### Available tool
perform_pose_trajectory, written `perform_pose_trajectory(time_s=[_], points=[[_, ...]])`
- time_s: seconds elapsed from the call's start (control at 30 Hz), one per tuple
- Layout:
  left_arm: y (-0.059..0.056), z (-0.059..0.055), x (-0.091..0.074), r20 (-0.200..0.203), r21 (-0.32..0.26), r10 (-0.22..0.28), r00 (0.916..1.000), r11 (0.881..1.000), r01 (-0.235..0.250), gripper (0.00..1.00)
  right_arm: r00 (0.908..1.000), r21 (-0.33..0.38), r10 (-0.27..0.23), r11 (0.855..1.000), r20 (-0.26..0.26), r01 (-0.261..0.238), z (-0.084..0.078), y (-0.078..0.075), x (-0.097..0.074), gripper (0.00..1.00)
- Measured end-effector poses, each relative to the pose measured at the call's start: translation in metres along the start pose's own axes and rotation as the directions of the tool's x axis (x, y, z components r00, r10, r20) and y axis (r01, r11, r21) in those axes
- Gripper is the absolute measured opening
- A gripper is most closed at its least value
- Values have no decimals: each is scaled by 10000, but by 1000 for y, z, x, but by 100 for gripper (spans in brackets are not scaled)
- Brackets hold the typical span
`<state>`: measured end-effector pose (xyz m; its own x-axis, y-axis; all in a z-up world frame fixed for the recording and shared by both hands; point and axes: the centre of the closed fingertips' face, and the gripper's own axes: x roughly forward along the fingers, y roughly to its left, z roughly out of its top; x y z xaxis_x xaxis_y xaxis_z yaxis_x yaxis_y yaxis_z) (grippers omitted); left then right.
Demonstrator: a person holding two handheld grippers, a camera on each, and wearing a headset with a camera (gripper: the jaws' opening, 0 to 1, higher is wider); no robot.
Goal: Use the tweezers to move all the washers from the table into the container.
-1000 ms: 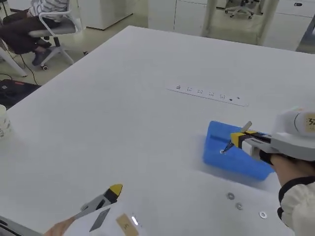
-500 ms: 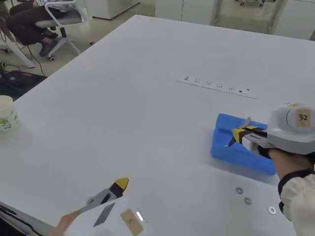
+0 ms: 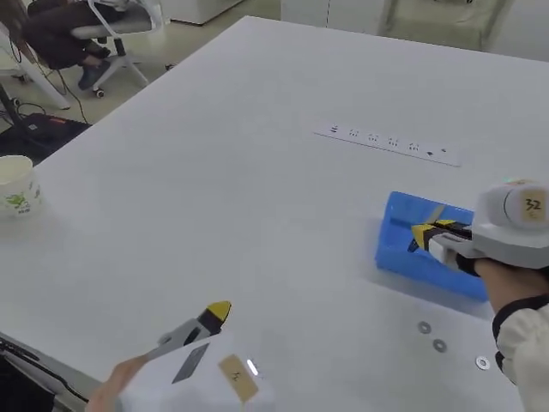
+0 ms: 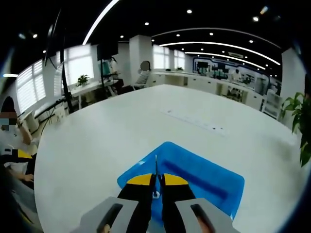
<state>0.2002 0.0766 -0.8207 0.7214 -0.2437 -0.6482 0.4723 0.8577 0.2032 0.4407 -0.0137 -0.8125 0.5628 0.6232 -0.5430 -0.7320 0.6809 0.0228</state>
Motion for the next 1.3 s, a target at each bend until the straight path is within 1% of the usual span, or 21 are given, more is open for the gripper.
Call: perform_pose_trajectory(time_s=[0.1, 0.17, 0.27, 0.33, 0.5, 0.6, 0.63, 0.73, 0.83, 0.9, 0.93, 1.03, 1.13, 1.23, 1.3], points=[[1, 0, 0, -3, 92, 89, 10000, 9999, -89, 99, 9999, -102, -55, 9999, -98, 54, 0, -1, -1, 3], [1, 1, 0, 49, 148, 103, 9999, 9998, -104, 99, 9999, -86, -94, 9999, -41, 94, 1, -1, -3, 3], [1, 0, 0, -55, 254, 144, 9999, 9996, -143, 99, 9998, -76, -196, 9998, 85, 197, 6, -3, -9, 3], [2, 0, 0, -40, 331, 206, 9998, 9992, -205, 99, 9995, -102, -265, 9996, 166, 267, 8, -3, -13, 3], [2, 2, -1, 62, 394, 261, 9996, 9989, -263, 99, 9988, -376, -331, 9987, 354, 344, 15, 1, -26, 3], [3, 3, -2, 152, 431, 304, 9994, 9986, -310, 99, 9973, -410, -368, 9984, 629, 394, 23, 5, -38, 3], [3, 3, -2, 175, 431, 315, 9994, 9985, -322, 99, 9972, -405, -363, 9984, 660, 390, 23, 5, -39, 3], [2, 3, -1, 175, 362, 260, 9995, 9990, -266, 99, 9955, -334, -309, 9989, 899, 341, 28, 13, -52, 3], [4, 3, -2, 156, 444, 345, 9993, 9984, -352, 99, 9941, -416, -269, 9986, 1049, 315, 29, 22, -62, 3], [3, 3, -2, 198, 456, 328, 9993, 9984, -337, 99, 9935, -453, -326, 9983, 1093, 377, 28, 26, -69, 3], [3, 3, -2, 192, 468, 339, 9992, 9983, -348, 99, 9920, -492, -346, 9980, 1217, 409, 29, 28, -74, 3], [3, 3, -2, 186, 456, 309, 9993, 9985, -317, 99, 9916, -457, -269, 9984, 1269, 329, 26, 35, -81, 3], [2, 3, -2, 194, 492, 276, 9994, 9984, -285, 99, 9926, -444, -162, 9988, 1201, 217, 20, 40, -85, 3], [2, 3, -2, 172, 521, 253, 9995, 9983, -261, 99, 9948, -350, -45, 9994, 1020, 81, 9, 44, -87, 3], [2, 3, -2, 175, 506, 229, 9996, 9984, -238, 99, 9958, -284, -30, 9996, 920, 57, 3, 42, -86, 3]])
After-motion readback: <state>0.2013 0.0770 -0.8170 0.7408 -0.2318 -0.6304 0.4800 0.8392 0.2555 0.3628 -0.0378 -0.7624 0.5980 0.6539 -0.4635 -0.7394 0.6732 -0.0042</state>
